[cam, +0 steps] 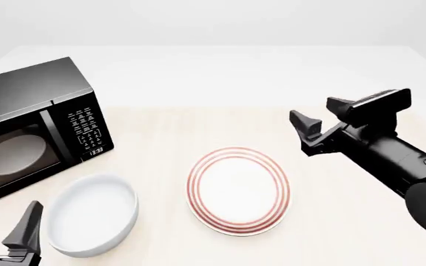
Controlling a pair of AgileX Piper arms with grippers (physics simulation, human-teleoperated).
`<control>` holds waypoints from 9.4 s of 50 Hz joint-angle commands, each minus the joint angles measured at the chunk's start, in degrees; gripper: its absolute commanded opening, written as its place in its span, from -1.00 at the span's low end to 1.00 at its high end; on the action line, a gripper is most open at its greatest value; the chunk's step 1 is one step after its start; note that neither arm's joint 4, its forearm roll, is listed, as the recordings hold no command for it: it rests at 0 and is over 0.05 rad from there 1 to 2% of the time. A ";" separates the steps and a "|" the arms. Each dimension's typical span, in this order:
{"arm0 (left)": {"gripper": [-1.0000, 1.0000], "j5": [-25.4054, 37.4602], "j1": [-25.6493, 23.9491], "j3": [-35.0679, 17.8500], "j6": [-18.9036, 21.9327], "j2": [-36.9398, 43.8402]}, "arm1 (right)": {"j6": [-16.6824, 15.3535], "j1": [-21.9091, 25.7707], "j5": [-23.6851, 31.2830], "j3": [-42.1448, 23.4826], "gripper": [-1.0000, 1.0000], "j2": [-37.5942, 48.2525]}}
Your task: Put the white bowl to the right of the plate.
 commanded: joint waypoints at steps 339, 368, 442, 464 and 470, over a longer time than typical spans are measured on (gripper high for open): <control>1.00 0.00 0.00 0.00 0.00 0.00 | 15.97 -14.94 -3.69 6.30 -1.00 8.81; 1.00 0.00 0.00 0.00 0.00 0.00 | 17.45 -31.34 -9.50 13.16 -1.00 9.11; 1.00 0.00 0.00 0.00 0.00 0.00 | 21.75 -42.76 -36.09 22.05 -1.00 36.63; 1.00 0.00 0.00 0.00 0.00 0.00 | 22.59 -42.56 -37.46 22.44 1.00 38.24; 1.00 0.00 0.00 0.00 0.00 0.00 | 20.99 -44.19 -34.29 23.13 1.00 32.30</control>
